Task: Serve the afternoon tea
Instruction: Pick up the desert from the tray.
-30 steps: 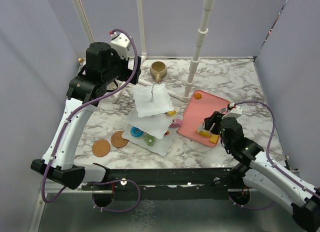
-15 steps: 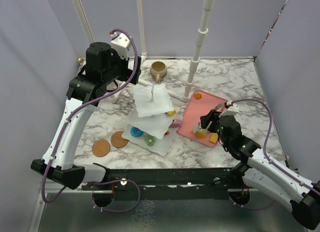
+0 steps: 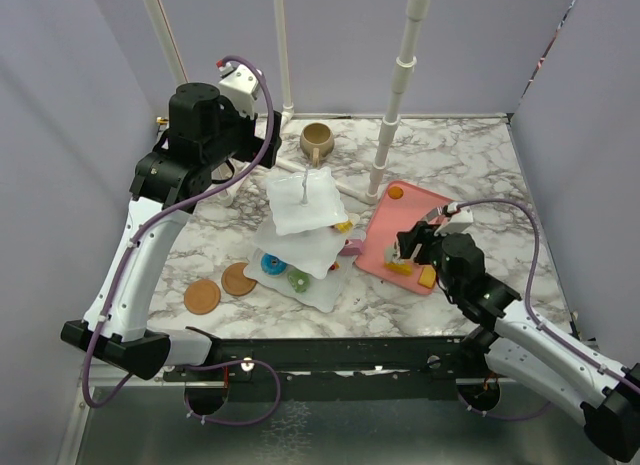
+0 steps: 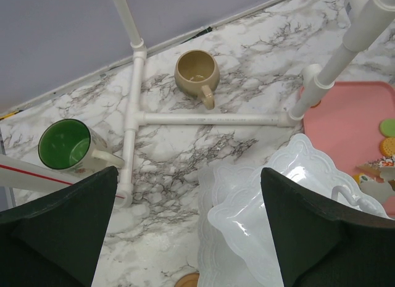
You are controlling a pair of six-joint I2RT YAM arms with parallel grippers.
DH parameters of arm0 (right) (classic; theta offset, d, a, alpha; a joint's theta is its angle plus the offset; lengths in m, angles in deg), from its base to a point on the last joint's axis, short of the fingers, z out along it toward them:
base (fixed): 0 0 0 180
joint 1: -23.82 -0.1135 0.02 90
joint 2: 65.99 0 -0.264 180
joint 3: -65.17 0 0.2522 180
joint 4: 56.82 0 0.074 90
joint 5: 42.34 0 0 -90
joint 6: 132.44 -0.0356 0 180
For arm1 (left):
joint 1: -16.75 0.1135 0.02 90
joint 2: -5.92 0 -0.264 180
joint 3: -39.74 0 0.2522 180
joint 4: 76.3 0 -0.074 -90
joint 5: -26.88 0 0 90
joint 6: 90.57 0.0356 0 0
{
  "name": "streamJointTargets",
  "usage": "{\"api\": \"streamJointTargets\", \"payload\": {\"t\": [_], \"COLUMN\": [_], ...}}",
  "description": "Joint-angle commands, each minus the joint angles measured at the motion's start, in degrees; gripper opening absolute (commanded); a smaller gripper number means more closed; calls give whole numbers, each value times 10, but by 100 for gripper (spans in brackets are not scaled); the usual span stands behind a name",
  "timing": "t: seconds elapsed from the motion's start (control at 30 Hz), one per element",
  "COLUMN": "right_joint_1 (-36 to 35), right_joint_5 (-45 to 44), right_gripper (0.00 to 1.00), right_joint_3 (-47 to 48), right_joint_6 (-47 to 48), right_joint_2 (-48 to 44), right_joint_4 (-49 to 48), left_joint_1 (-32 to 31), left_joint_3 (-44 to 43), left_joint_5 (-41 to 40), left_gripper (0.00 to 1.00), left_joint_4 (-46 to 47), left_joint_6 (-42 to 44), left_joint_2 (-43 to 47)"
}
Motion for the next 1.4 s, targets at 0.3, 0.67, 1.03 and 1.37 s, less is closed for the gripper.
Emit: {"api": "streamJointTargets", "payload": {"t": [0.3,0.67,1.03,1.37], "right_joint_1": [-4,-5,-18,-66], "right_joint_5": [48,38,-1,12], "right_gripper": [66,59,21,7], "right_joint_3": [-27,-37,-22,81], "right_joint_6": [9,-13,14,44], "right_joint_2": [40,53,60,-5], "right_joint_4": [-52,-32,-53,15], "left_joint_1": [4,3,4,3], "left_joint_3": [-24,-25,-18,-18], "left_joint_5": [9,10,7,5], "left_gripper": [99,99,99,99], "left_joint_4": [-18,-19,-19,-19], "left_joint_6": [3,3,5,7], "left_joint_2": [7,8,9,7]}}
